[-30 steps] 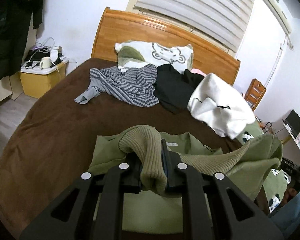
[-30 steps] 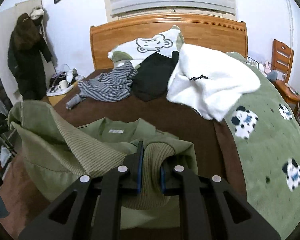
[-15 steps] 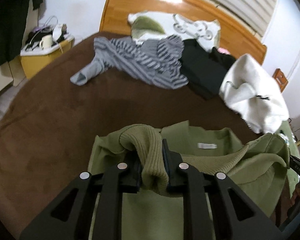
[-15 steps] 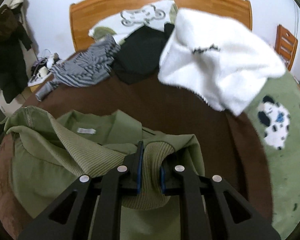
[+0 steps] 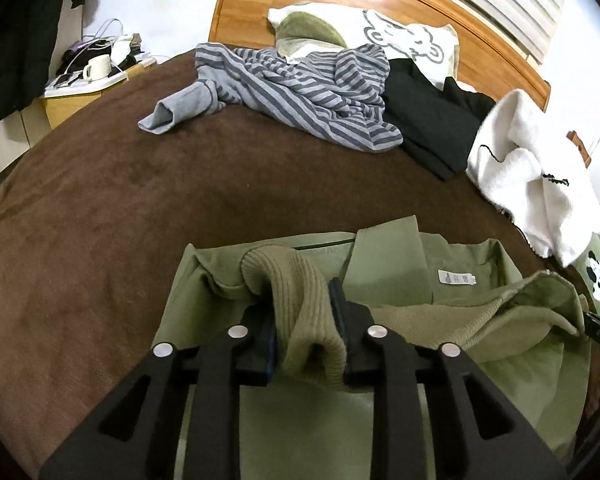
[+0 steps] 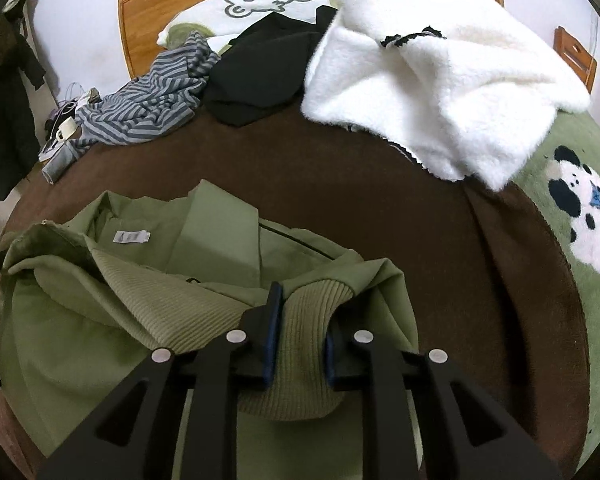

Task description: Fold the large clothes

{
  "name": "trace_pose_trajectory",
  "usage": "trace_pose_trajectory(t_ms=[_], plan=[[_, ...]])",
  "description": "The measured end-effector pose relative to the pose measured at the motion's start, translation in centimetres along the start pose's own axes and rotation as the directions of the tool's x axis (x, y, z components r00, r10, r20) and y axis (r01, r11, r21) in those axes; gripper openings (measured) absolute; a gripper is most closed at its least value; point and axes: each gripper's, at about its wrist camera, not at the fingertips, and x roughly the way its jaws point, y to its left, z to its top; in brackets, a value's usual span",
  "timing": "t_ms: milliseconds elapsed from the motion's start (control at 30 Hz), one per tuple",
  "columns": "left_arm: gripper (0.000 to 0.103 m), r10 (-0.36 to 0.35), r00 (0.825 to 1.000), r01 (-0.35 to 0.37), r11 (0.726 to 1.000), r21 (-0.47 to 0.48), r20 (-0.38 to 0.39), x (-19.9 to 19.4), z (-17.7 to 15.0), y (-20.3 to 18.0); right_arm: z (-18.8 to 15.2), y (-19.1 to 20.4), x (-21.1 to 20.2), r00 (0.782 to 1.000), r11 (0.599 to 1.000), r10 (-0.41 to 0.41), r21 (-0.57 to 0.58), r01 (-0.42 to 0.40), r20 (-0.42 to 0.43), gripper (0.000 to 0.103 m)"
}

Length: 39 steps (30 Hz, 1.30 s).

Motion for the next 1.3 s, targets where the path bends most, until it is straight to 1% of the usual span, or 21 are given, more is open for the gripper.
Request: trace_pose_trajectory(t_ms=[33,100,133,167,200,233,267,300,333,400,433,467,500,567,667,800,933,1067,1133,1200,1300], plan=[[0.032,-0.003,1.0,0.003,1.0,-0.002,-0.007,0.0,0.1,0.1,0.0,0.0,-0.1,1.0,1.0,0.002,0.008,-0.002,0.004,0.022],[0.045,-0.01,1.0,0.01,1.0,-0.007,-0.022,0.0,0.4,0.1,0.1,-0.2,-0.6,1.0,0.999,0.012,0.039,-0.013,0.026,0.028],[0.051,-0.026,0.999,0.026,1.0,-0.008,-0.024,-0.4,0.5,0.1,0.1,-0.4,-0.9,0.999,0.998,0.024,0.058,-0.027,0.039,0.034],[0.063,-0.032,0.999,0.032,0.999,-0.004,-0.018,-0.7,0.6,0.0,0.1,-0.4,-1.3,0.998,0.997,0.037,0.072,-0.04,0.051,0.042],[0.073,-0.034,0.999,0.034,0.999,0.009,-0.005,-1.2,0.6,-0.3,0.1,-0.5,-1.8,0.996,0.995,0.058,0.08,-0.064,0.067,0.046],[0.079,-0.02,1.0,0.02,0.999,0.038,0.016,-1.9,0.7,-0.8,0.1,-0.3,-2.2,0.995,0.994,0.067,0.077,-0.073,0.077,0.051],[0.096,0.008,0.999,-0.011,0.998,0.064,0.035,-2.5,0.8,-1.3,0.0,-0.1,-2.6,0.994,0.995,0.068,0.068,-0.073,0.085,0.057],[0.096,0.024,0.998,-0.029,0.996,0.081,0.056,-3.2,1.0,-1.6,0.0,0.3,-3.0,0.994,0.996,0.063,0.053,-0.069,0.092,0.059],[0.096,0.018,0.998,-0.024,0.996,0.09,0.066,-3.8,1.1,-1.7,-0.2,0.6,-3.3,0.993,0.997,0.063,0.047,-0.068,0.098,0.066],[0.096,0.007,0.998,-0.011,0.998,0.066,0.058,-4.6,1.5,-1.8,-0.5,1.3,-3.8,0.993,0.996,0.07,0.047,-0.075,0.099,0.08],[0.096,0.001,0.999,-0.004,0.998,0.055,0.046,-4.7,1.5,-1.8,-0.7,1.6,-4.1,0.993,0.997,0.061,0.038,-0.065,0.104,0.095],[0.096,-0.007,0.999,0.005,0.999,0.046,0.033,-4.8,1.5,-1.9,-0.9,2.1,-4.6,0.992,0.999,0.028,0.018,-0.031,0.121,0.098],[0.096,-0.012,1.0,0.01,0.999,0.044,0.026,-4.9,1.3,-2.1,-1.0,2.7,-5.2,0.989,1.0,0.002,-0.013,0.0,0.147,0.098],[0.096,-0.017,1.0,0.016,0.998,0.06,0.015,-5.0,0.8,-2.8,-1.1,2.9,-5.7,0.989,1.0,0.013,-0.028,-0.009,0.147,0.098],[0.096,-0.016,1.0,0.018,0.996,0.087,-0.018,-4.7,0.0,-3.7,-0.9,3.3,-5.4,0.995,0.998,0.048,-0.052,-0.044,0.092,0.098],[0.096,-0.021,0.997,0.032,0.99,0.134,-0.078,-3.5,-1.2,-5.6,-1.0,4.1,-4.0,0.998,0.993,0.054,-0.101,-0.053,0.009,0.098],[0.096,0.014,0.986,0.019,0.98,0.196,-0.167,-0.8,-2.7,-7.1,-1.1,5.1,-1.1,0.997,0.989,0.006,-0.149,-0.017,-0.073,0.098],[0.096,0.018,0.975,0.022,0.984,0.178,-0.219,1.3,-3.7,-6.8,-1.6,5.5,1.9,0.989,0.98,-0.059,-0.195,0.032,-0.134,0.098],[0.097,0.022,0.973,0.018,0.985,0.172,-0.228,2.0,-4.0,-6.4,-1.8,5.5,3.2,0.985,0.977,-0.084,-0.209,0.051,-0.154,0.098],[0.097,0.022,0.973,0.018,0.985,0.172,-0.229,2.8,-4.2,-6.3,-1.8,5.1,4.6,0.979,0.98,-0.088,-0.194,0.051,-0.186,0.098],[0.097,0.023,0.972,0.014,0.988,0.152,-0.234,4.2,-4.0,-6.0,-1.3,4.1,6.4,0.975,0.992,-0.059,-0.123,0.032,-0.216,0.098]])
